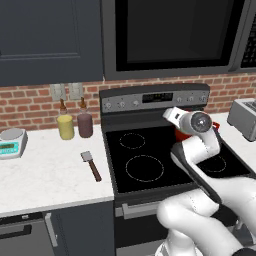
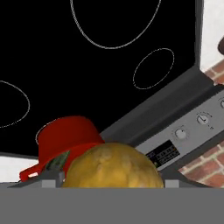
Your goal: Put the cucumber and squash in the pot. Retrieve the spatula and lightly stir the vegetables in the pot.
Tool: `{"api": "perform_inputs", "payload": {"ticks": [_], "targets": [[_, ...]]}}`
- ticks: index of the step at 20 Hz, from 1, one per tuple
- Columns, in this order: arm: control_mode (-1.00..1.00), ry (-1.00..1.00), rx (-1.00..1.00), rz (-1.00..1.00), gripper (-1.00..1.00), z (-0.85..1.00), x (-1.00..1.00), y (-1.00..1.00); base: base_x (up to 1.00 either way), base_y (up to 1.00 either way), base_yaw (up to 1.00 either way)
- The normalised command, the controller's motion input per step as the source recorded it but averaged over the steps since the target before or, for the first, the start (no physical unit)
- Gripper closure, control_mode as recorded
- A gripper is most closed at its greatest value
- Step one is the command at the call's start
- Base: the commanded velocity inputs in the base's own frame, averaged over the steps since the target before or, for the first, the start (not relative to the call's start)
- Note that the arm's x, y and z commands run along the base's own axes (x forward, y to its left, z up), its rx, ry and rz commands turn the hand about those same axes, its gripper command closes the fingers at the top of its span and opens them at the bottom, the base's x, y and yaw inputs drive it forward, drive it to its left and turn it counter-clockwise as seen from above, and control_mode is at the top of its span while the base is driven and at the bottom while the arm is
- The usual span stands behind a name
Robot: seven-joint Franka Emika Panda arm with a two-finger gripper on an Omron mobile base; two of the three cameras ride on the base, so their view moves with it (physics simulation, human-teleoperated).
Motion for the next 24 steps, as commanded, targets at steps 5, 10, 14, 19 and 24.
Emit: {"api": "perform_inputs", "payload": {"ticks": [5,10,14,19,24], "targets": [[-1.00,0.07,0.00,-0.13,1.00,0.16,0.70,-1.00,0.00,0.00,0.00],[-1.00,0.14,0.07,-0.06,1.00,0.09,0.88,-1.00,0.00,0.00,0.00],[-1.00,0.24,0.21,0.00,1.00,0.00,0.89,-0.89,0.00,0.00,0.00],[-1.00,0.16,0.16,0.02,1.00,-0.16,0.54,-0.57,0.00,0.00,0.00],[-1.00,0.07,0.11,0.03,1.00,-0.04,0.33,-0.49,0.00,0.00,0.00]]}}
